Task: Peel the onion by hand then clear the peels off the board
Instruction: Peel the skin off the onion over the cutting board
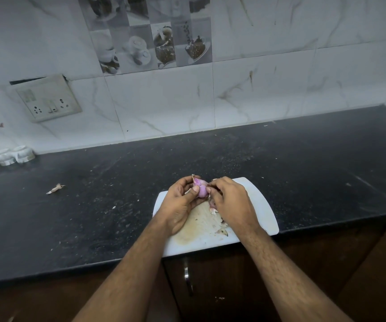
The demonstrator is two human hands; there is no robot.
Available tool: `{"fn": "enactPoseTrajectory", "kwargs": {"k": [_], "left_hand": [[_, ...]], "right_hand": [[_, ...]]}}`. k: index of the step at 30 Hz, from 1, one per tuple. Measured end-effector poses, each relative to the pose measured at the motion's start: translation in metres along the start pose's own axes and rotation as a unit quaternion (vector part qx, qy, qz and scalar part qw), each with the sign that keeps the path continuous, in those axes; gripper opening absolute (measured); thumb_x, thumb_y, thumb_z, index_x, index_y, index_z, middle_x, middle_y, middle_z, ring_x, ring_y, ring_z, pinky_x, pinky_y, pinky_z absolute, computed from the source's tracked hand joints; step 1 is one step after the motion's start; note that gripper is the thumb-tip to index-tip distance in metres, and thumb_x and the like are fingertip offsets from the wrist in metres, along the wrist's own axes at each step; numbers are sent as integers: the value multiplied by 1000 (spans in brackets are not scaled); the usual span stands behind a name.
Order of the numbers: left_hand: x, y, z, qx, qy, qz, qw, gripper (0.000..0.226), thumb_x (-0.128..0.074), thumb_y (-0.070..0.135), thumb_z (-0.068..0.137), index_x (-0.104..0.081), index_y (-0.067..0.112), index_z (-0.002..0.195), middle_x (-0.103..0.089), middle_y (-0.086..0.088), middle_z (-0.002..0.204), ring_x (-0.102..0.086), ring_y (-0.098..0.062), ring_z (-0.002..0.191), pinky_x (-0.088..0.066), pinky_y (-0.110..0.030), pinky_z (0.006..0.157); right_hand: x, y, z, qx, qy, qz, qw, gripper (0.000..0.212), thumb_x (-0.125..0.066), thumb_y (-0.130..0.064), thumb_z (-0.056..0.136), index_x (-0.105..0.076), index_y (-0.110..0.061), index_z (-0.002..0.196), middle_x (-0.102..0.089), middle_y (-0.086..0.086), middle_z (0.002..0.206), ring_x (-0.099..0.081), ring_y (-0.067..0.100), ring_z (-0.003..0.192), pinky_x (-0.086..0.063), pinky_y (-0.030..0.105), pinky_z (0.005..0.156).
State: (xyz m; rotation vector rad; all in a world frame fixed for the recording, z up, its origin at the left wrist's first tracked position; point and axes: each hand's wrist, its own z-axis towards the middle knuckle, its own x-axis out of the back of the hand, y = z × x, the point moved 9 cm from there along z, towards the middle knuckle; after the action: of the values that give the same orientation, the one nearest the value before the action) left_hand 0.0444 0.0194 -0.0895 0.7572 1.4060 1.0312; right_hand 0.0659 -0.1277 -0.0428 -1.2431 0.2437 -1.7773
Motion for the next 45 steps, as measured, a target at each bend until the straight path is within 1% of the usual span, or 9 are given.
{"fn": "enactPoseTrajectory", "kwargs": {"k": [6, 9, 14, 23, 32, 36, 40, 43, 45], "left_hand": [[-1, 1, 0, -9, -7, -4, 1000, 32, -58, -2, 101, -55, -6, 133, -59, -34, 137, -73, -29, 108, -61, -33, 88], [-3, 2, -1, -15, -12, 0, 1000, 29, -59, -2, 101, -57, -5, 130, -61, -31, 135, -73, -28, 107, -61, -33, 89], [-3, 2, 0, -22, -12, 6, 1000, 34, -60, -3, 100, -54, -8, 133, -61, -29, 135, -72, -31, 109, -61, -35, 91], [-11, 8, -7, -26, -25, 18, 999, 46, -71, 4, 88, -56, -7, 130, -71, -14, 120, -74, -29, 106, -61, -33, 89], [-7, 4, -4, -22, -26, 34, 999, 31, -58, -4, 101, -56, -6, 132, -70, -18, 127, -72, -29, 111, -59, -33, 93], [-2, 0, -1, -6, -13, 33, 999, 28, -52, -5, 104, -58, -2, 131, -68, -23, 131, -70, -31, 115, -59, -34, 94], [-2, -2, 0, 3, -3, 31, 1000, 26, -52, -3, 104, -58, -1, 130, -69, -23, 127, -72, -28, 110, -61, -32, 89], [-2, -1, -1, 3, -7, 25, 1000, 27, -56, -2, 103, -59, -2, 129, -71, -22, 120, -74, -26, 103, -61, -32, 87], [-3, 0, -3, 2, -8, 27, 1000, 27, -58, -3, 101, -59, -2, 129, -70, -21, 118, -74, -24, 99, -61, -32, 87]], "right_hand": [[2, -2, -2, 2, 6, -15, 1000, 17, -60, -30, 102, -72, -19, 110, -66, -8, 99, -61, 8, 85, -54, 27, 75], [3, -2, -2, 0, 6, -18, 1000, 16, -60, -30, 102, -71, -20, 108, -66, -8, 98, -60, 7, 84, -50, 24, 72], [0, -2, -2, 5, -1, -26, 1000, 17, -63, -33, 99, -71, -18, 102, -66, -6, 94, -61, 11, 82, -54, 32, 71], [-1, -2, -1, -6, -9, -40, 999, 15, -66, -32, 95, -65, -17, 92, -62, -7, 90, -58, 12, 76, -53, 34, 68], [-1, 4, 0, -48, -18, -31, 998, 9, -64, -23, 92, -57, -18, 89, -60, -6, 92, -58, 15, 77, -51, 36, 66], [0, 12, 1, -68, -4, -34, 997, 7, -60, -22, 99, -63, -16, 99, -64, -4, 100, -59, 12, 83, -49, 29, 70], [-1, 2, 1, -23, 0, -22, 999, 24, -50, -25, 106, -65, -15, 121, -65, -2, 117, -64, 15, 98, -55, 36, 83], [-1, -5, -1, 15, 0, -17, 1000, 25, -54, -38, 104, -65, -19, 115, -63, -7, 109, -63, 12, 89, -56, 34, 75], [-2, -4, -1, 16, 0, -19, 1000, 21, -58, -37, 103, -67, -20, 112, -64, -8, 105, -62, 10, 88, -56, 32, 75]]}}
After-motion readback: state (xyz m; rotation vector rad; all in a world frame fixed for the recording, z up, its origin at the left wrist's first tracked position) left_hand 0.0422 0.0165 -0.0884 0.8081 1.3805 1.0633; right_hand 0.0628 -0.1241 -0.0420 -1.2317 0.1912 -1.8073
